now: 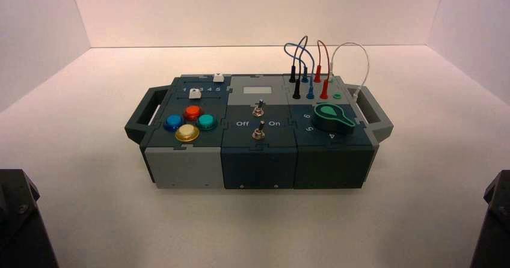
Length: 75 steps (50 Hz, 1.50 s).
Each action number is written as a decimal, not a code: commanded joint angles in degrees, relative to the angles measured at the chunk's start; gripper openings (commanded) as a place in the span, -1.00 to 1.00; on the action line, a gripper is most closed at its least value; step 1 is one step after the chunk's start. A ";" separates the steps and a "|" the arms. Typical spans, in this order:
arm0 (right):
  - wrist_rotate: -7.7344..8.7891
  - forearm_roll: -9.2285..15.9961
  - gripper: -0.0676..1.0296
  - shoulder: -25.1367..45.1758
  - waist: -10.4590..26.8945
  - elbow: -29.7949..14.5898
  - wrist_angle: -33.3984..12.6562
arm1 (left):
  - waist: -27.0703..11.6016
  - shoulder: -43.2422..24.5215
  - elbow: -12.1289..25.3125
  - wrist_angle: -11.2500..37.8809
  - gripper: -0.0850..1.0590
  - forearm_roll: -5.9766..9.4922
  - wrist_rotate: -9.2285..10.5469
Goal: Turn the knob to position 3.
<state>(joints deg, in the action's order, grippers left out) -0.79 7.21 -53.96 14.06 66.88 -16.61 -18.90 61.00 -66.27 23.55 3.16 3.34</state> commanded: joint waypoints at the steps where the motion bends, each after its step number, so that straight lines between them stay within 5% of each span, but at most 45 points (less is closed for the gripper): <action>1: -0.09 0.35 -0.92 0.00 0.18 -2.11 -0.26 | -0.53 -0.53 1.93 -0.18 -0.91 -0.09 -0.18; 18: -0.35 2.02 -0.92 -0.18 2.90 -2.64 -4.13 | -2.90 -3.87 2.37 1.49 -0.91 0.35 0.26; 28: -1.23 5.98 -0.92 0.09 3.16 -2.37 -10.55 | -7.12 -7.82 5.27 8.61 -0.91 0.97 0.97; 45: -1.58 10.81 -0.92 0.97 3.16 -2.81 -20.57 | -14.41 -8.96 9.32 20.39 -0.91 6.50 1.32; 52: -1.58 13.45 -0.92 3.16 3.60 -3.34 -23.29 | -18.28 -9.32 8.09 20.39 -0.91 9.49 1.85; 75: -4.57 15.03 -0.92 12.92 12.04 -2.99 -22.94 | -26.10 -14.50 4.48 14.59 -0.91 10.02 4.13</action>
<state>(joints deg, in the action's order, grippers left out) -4.66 21.71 -42.89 24.35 65.30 -40.52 -44.21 48.43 -62.58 39.29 13.10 7.21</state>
